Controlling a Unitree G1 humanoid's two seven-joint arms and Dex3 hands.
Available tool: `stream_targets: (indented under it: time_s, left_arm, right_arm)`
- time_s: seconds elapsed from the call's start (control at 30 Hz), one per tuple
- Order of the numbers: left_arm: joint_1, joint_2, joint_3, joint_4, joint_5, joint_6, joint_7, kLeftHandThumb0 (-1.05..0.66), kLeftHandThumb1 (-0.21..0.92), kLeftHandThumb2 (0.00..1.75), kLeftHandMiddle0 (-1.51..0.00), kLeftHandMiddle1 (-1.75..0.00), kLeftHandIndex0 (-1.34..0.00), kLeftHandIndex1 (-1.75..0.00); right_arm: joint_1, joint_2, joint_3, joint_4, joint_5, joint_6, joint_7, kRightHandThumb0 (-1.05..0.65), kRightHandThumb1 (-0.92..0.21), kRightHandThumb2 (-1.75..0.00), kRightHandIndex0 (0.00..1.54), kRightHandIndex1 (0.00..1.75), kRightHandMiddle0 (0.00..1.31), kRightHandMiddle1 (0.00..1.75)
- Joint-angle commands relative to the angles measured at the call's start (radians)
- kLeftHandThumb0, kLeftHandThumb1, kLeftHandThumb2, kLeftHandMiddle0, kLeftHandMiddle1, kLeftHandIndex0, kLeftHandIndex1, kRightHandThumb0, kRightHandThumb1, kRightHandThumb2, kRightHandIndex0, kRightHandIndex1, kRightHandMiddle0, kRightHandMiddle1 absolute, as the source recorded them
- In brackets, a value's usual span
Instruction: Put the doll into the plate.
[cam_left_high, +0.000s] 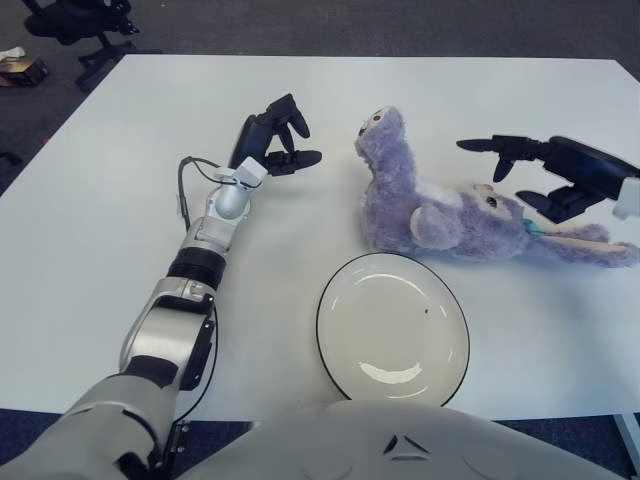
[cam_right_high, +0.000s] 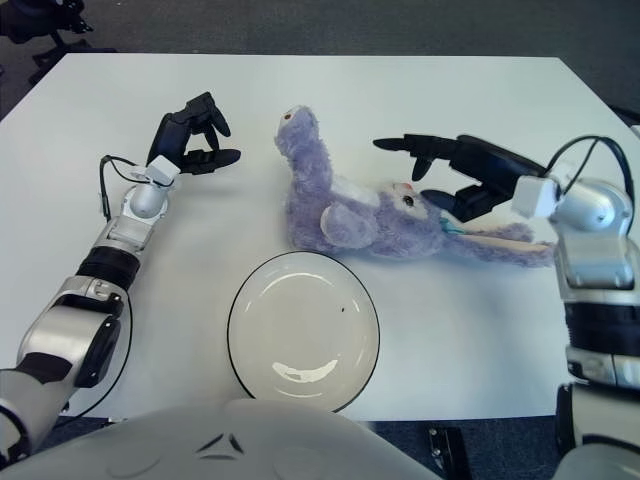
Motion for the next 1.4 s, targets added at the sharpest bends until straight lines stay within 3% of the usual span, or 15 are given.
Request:
stream_targets:
  time_s: [0.0,0.33,0.57,0.83,1.37]
  left_arm:
    - [0.004,-0.002,0.007,-0.005,-0.005,0.003,-0.011,-0.11,0.92,0.06,-0.86,-1.75,-0.67,-1.75]
    - [0.001,-0.006,0.012,0.003,0.001,-0.001,-0.008,-0.11,0.92,0.06,-0.85,-1.75,-0.67,-1.75]
    - [0.001,-0.007,0.013,0.003,0.002,-0.001,-0.008,-0.11,0.92,0.06,-0.85,-1.75,-0.67,-1.75]
    - [0.0,-0.008,0.014,0.008,0.025,-0.015,0.02,-0.12,0.92,0.06,-0.84,-1.75,-0.67,-1.75]
    - [0.008,-0.015,0.015,0.0,0.039,-0.024,0.043,-0.11,0.92,0.06,-0.83,-1.75,-0.67,-1.75]
  right_arm:
    - [0.021,-0.024,-0.021,-0.036,-0.022,0.016,-0.018,-1.01,-0.92,-0.91,0.06,0.0,0.15,0.0]
    - [0.09,-0.01,-0.033,-0.081,-0.055,0.015,-0.063,-1.01,-0.92,-0.9,0.02,0.0,0.14,0.0]
    - [0.099,-0.015,-0.03,-0.089,-0.057,0.02,-0.076,-1.01,-0.92,-0.9,0.01,0.0,0.14,0.0]
    - [0.174,0.035,-0.026,-0.213,-0.108,0.12,-0.122,-1.0,-0.92,-0.79,0.0,0.0,0.13,0.0]
    - [0.215,0.052,-0.011,-0.26,-0.13,0.183,-0.13,-1.0,-0.92,-0.73,0.0,0.0,0.13,0.0]
